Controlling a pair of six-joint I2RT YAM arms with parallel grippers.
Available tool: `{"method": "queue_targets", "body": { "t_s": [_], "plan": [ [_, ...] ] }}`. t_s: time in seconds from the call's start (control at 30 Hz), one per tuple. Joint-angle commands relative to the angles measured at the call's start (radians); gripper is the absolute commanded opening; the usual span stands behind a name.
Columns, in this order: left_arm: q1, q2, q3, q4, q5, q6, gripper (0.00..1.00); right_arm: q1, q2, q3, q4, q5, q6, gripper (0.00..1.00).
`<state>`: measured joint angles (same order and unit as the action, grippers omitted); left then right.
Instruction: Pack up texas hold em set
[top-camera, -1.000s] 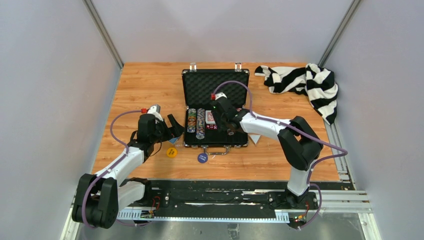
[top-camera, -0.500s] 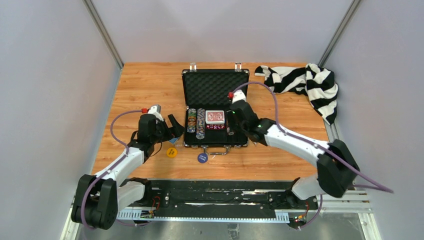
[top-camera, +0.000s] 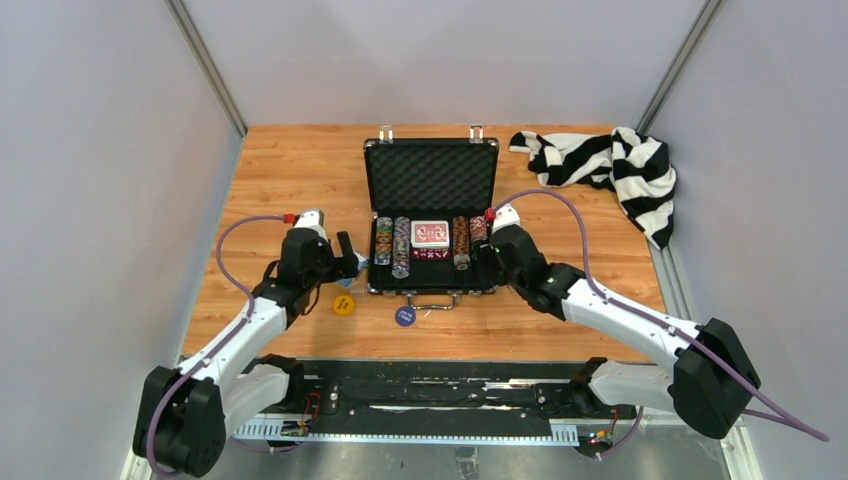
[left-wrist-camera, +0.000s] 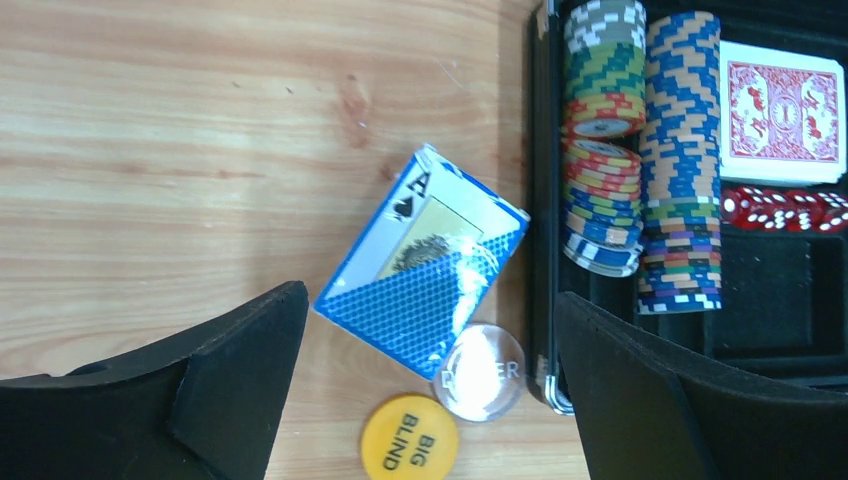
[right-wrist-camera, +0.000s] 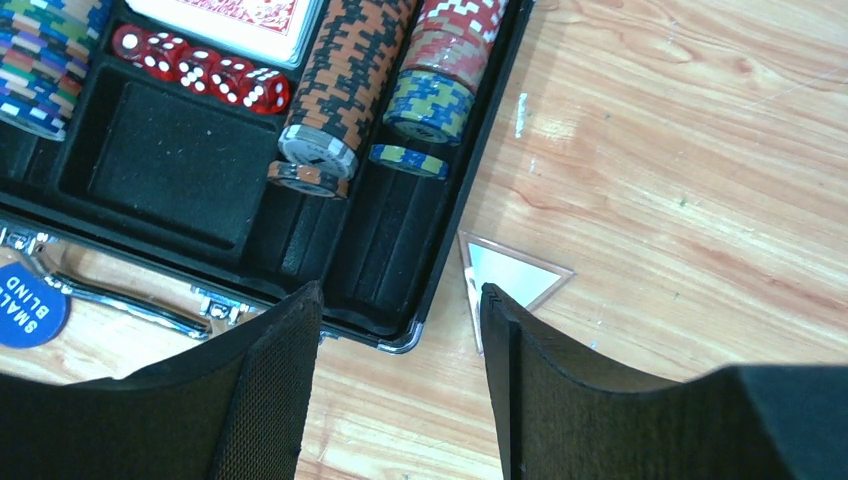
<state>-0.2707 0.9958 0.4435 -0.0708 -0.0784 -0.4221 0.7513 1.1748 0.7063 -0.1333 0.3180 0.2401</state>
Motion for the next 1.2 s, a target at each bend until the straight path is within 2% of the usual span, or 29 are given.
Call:
{"method": "queue_targets", "body": {
  "t_s": [0.0, 0.1, 0.23, 0.37, 0.47, 0.63, 0.8, 0.97, 1.17],
  "plan": [
    [0.000, -0.058, 0.037, -0.014, -0.108, 0.187, 0.98, -0.008, 0.001, -0.014, -0.006, -0.068, 0.009, 0.59],
    [0.002, -0.033, 0.061, 0.002, -0.073, 0.265, 0.98, -0.008, 0.000, -0.022, -0.006, -0.112, -0.006, 0.59],
    [0.002, 0.086, 0.153, -0.071, 0.064, 0.329, 0.98, -0.010, 0.019, -0.042, -0.004, -0.136, -0.037, 0.59],
    [0.002, 0.169, 0.170, -0.090, 0.040, 0.383, 0.98, -0.016, 0.056, -0.051, 0.007, -0.159, -0.043, 0.59],
    [0.002, 0.238, 0.173, -0.063, 0.117, 0.395, 0.98, -0.017, 0.084, -0.054, 0.028, -0.180, -0.036, 0.59],
    [0.002, 0.308, 0.207, -0.111, 0.169, 0.418, 0.98, -0.020, 0.117, -0.042, 0.033, -0.177, -0.046, 0.59],
    [0.001, 0.310, 0.212, -0.120, 0.136, 0.422, 0.98, -0.024, 0.123, -0.040, 0.037, -0.191, -0.044, 0.59],
    [0.002, 0.444, 0.295, -0.194, 0.129, 0.457, 0.99, -0.032, 0.122, -0.043, 0.037, -0.191, -0.046, 0.59],
    [-0.008, 0.521, 0.336, -0.227, 0.118, 0.478, 0.95, -0.043, 0.125, -0.047, 0.040, -0.187, -0.046, 0.59]
  ]
}}
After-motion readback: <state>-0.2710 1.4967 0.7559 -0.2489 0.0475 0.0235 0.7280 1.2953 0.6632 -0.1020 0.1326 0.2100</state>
